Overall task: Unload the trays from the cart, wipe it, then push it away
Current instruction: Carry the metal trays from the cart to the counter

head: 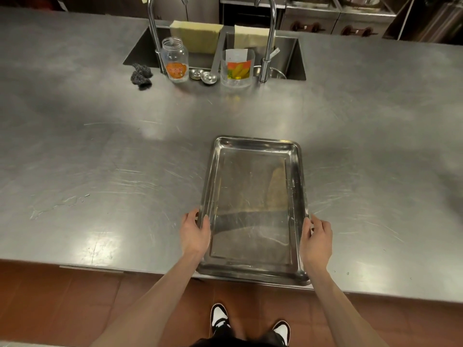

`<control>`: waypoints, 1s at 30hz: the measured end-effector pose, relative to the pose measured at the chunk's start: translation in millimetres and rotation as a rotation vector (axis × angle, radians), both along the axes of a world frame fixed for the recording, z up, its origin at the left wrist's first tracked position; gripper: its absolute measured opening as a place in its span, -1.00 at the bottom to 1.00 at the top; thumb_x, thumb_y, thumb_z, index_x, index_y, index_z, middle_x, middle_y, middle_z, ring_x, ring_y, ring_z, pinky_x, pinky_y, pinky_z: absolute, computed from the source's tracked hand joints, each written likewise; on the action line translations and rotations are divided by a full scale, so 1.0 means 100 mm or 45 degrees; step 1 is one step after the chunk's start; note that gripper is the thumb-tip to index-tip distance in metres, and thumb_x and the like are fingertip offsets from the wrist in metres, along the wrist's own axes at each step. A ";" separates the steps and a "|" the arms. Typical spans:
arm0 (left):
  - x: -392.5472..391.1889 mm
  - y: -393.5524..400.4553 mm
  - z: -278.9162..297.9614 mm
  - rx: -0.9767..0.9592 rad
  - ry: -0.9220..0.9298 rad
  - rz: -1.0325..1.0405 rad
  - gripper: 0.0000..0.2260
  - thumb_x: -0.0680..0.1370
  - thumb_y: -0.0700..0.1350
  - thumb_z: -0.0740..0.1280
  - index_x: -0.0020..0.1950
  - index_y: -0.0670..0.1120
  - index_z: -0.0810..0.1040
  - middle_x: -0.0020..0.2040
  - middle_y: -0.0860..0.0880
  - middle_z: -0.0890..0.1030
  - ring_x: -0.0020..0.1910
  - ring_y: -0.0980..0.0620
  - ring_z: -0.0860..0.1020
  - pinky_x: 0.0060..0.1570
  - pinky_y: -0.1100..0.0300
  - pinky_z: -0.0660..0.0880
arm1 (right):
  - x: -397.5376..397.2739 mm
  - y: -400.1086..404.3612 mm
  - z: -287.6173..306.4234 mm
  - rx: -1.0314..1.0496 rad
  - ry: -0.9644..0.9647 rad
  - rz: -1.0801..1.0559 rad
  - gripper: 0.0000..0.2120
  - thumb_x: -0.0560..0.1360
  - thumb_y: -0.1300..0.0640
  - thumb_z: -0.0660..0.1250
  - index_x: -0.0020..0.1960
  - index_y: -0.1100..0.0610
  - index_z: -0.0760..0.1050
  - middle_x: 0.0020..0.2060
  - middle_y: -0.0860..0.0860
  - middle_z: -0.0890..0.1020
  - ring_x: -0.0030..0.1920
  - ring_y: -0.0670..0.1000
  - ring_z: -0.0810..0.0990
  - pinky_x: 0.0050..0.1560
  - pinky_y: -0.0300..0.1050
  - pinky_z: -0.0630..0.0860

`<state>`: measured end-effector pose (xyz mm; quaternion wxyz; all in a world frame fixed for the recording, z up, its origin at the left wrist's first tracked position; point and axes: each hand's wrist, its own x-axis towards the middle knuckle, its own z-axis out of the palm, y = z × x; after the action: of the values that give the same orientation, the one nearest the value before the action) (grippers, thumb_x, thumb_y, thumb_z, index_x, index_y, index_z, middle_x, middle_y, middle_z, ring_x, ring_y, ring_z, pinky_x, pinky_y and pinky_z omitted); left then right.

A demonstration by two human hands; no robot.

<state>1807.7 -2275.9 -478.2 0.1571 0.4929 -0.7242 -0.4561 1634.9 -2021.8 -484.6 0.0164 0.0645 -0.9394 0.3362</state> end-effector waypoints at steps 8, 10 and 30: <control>-0.04 -0.14 0.72 -0.014 0.419 -0.043 -0.56 0.78 0.09 0.07 0.65 0.00 0.34 0.59 0.08 0.42 0.55 0.17 0.35 0.45 0.41 0.25 | 0.02 -0.45 0.99 -0.558 0.018 0.194 -0.45 0.73 -0.24 -0.09 0.60 -0.05 0.32 0.53 -0.16 0.42 0.53 -0.20 0.33 0.55 -0.14 0.28; -0.06 -0.19 0.96 -0.047 0.557 -0.005 -0.57 0.79 0.03 0.05 0.64 -0.05 0.34 0.59 0.07 0.42 0.54 0.25 0.35 0.38 0.56 0.22 | 0.01 -0.61 1.27 -0.736 0.054 0.307 -0.47 0.74 -0.22 -0.09 0.61 -0.06 0.31 0.54 -0.22 0.41 0.55 -0.24 0.31 0.55 -0.26 0.25; 1.54 -0.22 2.29 -0.756 0.669 0.985 -0.47 0.76 0.26 -0.06 0.62 0.08 0.38 0.57 0.19 0.44 0.59 0.20 0.33 0.63 0.04 0.21 | 0.79 -2.70 2.38 -1.228 -0.235 1.629 -0.32 0.71 -0.29 -0.19 0.64 0.06 0.25 0.58 -0.17 0.35 0.61 -0.10 0.25 0.55 -0.30 0.15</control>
<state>1962.1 -2297.7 -249.7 0.6207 0.5272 -0.5242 -0.2491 1713.8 -2292.0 -246.7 -0.2309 0.5478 -0.4695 0.6528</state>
